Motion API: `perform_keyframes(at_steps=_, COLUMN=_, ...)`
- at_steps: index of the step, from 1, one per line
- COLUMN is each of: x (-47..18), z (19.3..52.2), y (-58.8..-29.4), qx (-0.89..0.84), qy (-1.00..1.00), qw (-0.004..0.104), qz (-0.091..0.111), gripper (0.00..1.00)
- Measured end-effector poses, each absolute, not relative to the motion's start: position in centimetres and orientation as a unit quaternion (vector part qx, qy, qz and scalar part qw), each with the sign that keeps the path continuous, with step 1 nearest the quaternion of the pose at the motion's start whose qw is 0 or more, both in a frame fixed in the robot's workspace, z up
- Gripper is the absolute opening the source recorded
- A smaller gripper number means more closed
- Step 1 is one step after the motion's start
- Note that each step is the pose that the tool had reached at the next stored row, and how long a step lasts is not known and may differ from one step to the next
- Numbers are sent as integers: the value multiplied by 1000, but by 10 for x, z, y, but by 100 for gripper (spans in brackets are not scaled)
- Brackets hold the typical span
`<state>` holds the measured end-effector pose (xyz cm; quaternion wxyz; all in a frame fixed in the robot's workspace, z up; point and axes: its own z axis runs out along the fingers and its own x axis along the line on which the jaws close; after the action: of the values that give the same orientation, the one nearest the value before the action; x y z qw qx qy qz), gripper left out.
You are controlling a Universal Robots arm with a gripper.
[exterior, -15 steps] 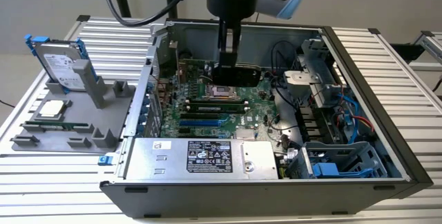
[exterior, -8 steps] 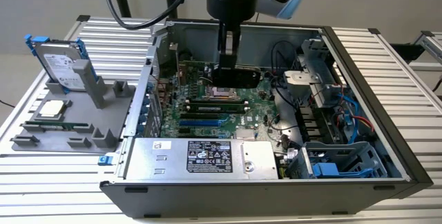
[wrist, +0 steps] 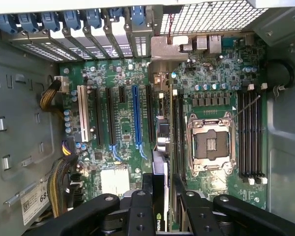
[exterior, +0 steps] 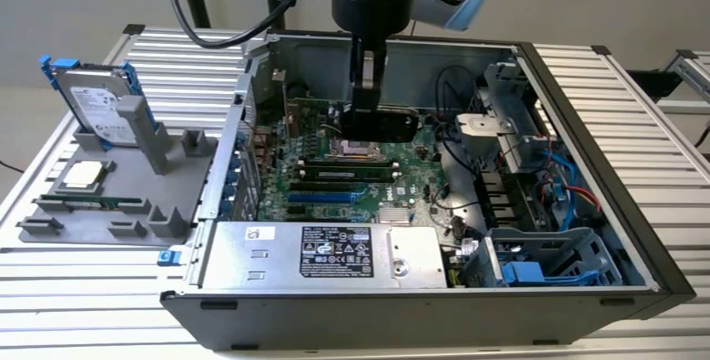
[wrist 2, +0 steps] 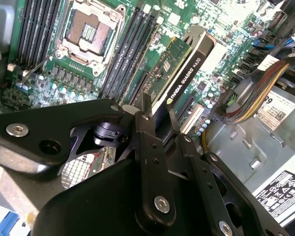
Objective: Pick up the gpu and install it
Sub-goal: 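Insert the gpu into the slot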
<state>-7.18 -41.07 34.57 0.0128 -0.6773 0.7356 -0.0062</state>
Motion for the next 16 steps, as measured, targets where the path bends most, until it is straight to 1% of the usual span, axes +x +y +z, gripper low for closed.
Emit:
perform_keyframes(at_steps=9, x=-72, z=344, y=-411, qx=-677, qy=736, qw=13, qz=-6, gripper=0)
perform_keyframes(at_steps=16, x=-72, z=342, y=-411, qx=-677, qy=736, qw=9, qz=-2, gripper=0)
